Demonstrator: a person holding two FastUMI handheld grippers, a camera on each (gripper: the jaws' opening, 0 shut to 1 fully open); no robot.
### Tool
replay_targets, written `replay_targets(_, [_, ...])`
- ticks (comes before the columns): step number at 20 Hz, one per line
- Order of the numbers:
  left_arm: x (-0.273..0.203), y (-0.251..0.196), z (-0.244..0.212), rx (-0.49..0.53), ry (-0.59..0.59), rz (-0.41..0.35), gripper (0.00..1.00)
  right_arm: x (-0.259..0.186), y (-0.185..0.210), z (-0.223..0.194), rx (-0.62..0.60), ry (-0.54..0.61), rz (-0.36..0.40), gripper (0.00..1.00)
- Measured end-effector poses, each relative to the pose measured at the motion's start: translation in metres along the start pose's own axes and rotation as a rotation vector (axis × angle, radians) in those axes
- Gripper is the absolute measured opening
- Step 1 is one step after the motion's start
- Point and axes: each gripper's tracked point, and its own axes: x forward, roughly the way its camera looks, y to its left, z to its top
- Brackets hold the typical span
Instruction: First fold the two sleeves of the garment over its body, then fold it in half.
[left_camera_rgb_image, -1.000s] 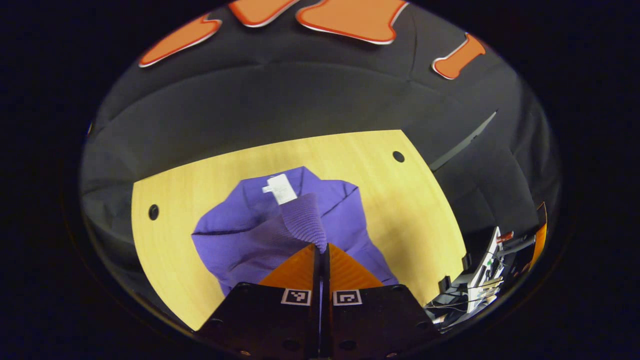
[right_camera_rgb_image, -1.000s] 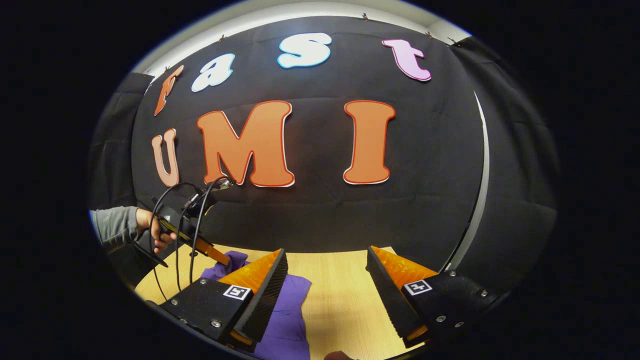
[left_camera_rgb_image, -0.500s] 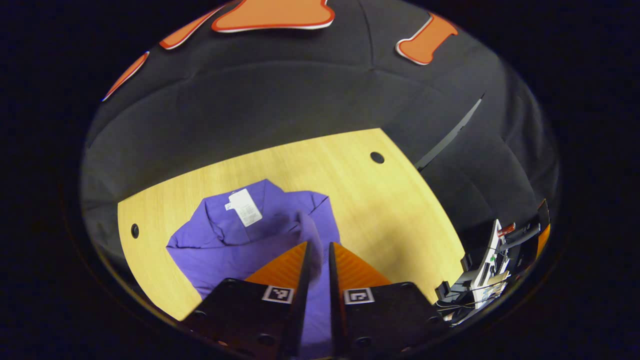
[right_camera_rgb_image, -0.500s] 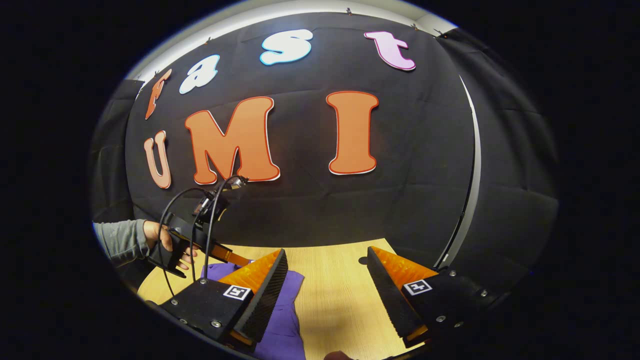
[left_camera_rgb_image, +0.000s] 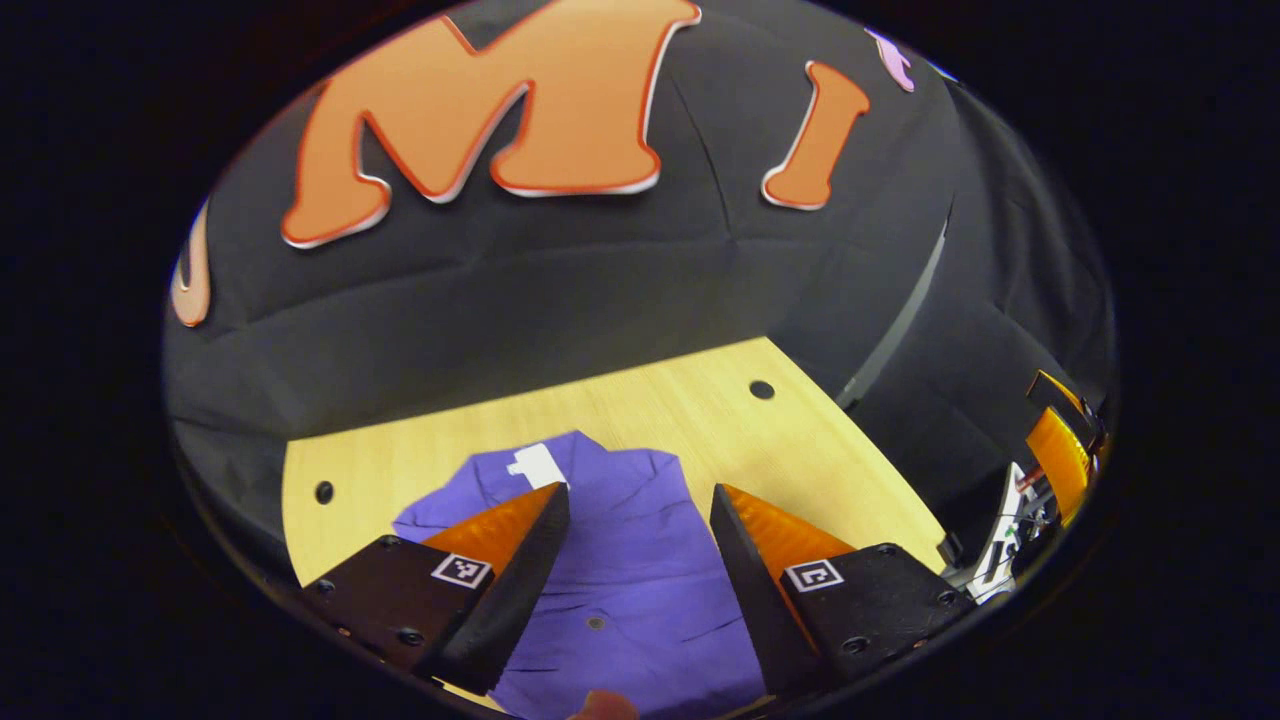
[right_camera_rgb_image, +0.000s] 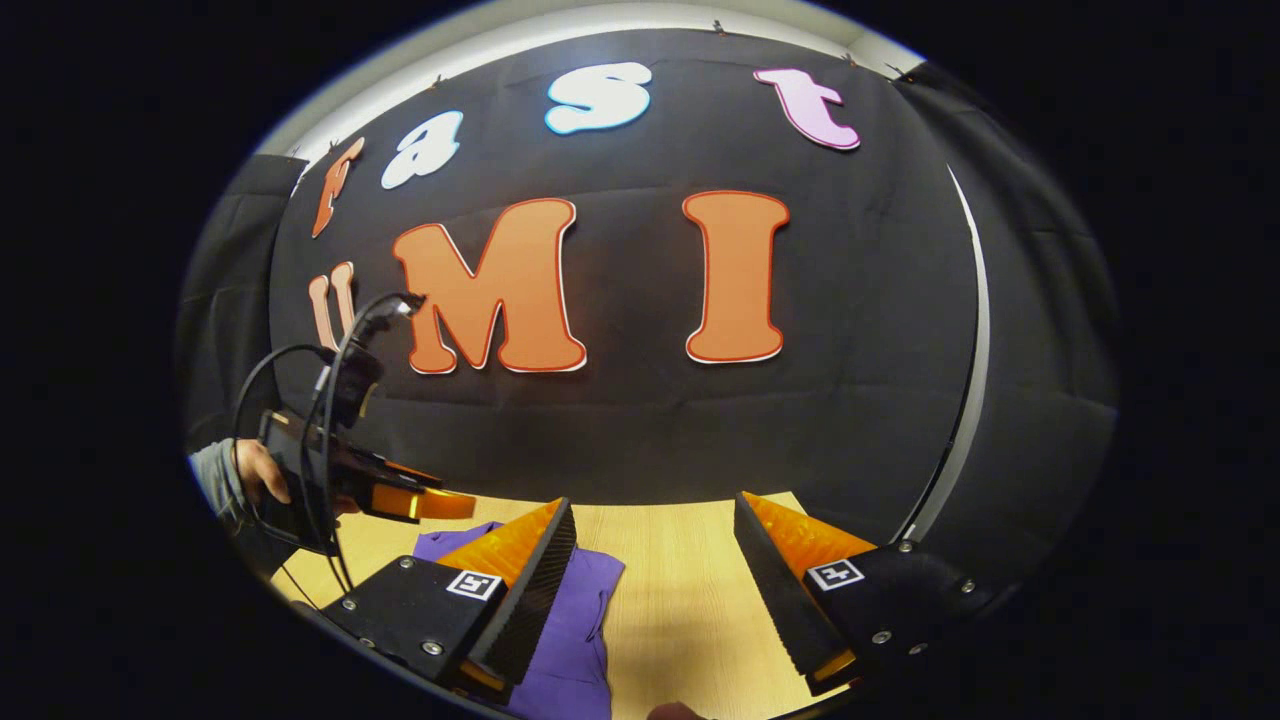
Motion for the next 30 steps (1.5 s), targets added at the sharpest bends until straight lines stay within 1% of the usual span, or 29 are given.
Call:
replay_targets(2, [-0.027,0.019,0.012,0.018,-0.105,0.069,0.93,-0.002,0.006,0.002,-0.018,-0.011,0.003,0.95])
replay_targets(5, [-0.081,0.037,0.029,0.000,-0.279,0.146,0.93,-0.013,0.019,0.001,-0.059,-0.026,-0.001,0.95])
replay_targets(9, [-0.178,0.064,0.044,-0.032,-0.498,0.256,0.92,-0.041,0.045,0.005,-0.069,-0.077,0.008,0.95])
replay_targets(11, [-0.234,0.074,0.042,-0.035,-0.628,0.290,0.92,-0.056,0.059,0.008,-0.068,-0.120,0.006,0.95])
replay_targets(12, [-0.259,0.079,0.041,-0.023,-0.690,0.300,0.92,-0.063,0.068,0.009,-0.065,-0.136,0.005,0.95])
replay_targets(13, [-0.289,0.082,0.040,-0.010,-0.757,0.326,0.92,-0.069,0.077,0.009,-0.059,-0.146,0.009,0.95])
replay_targets(15, [-0.337,0.084,0.025,0.011,-0.810,0.365,0.89,-0.083,0.097,0.009,-0.052,-0.165,0.026,0.95])
replay_targets(16, [-0.358,0.079,0.017,0.017,-0.830,0.369,0.89,-0.089,0.105,0.009,-0.052,-0.168,0.027,0.95])
replay_targets(17, [-0.376,0.077,0.006,0.021,-0.833,0.376,0.89,-0.095,0.112,0.003,-0.052,-0.161,0.029,0.95])
replay_targets(19, [-0.388,0.082,-0.026,0.030,-0.809,0.391,0.89,-0.105,0.122,-0.015,-0.051,-0.120,0.029,0.95])
replay_targets(21, [-0.376,0.089,-0.068,0.021,-0.727,0.391,0.89,-0.115,0.126,-0.041,-0.038,-0.058,0.016,0.95])
replay_targets(25, [-0.353,0.105,-0.150,-0.029,-0.550,0.387,0.90,-0.135,0.123,-0.111,-0.004,0.095,-0.016,0.95])
replay_targets(30, [-0.299,0.112,-0.255,-0.091,-0.287,0.362,0.90,-0.148,0.112,-0.205,0.003,0.306,-0.044,0.95])
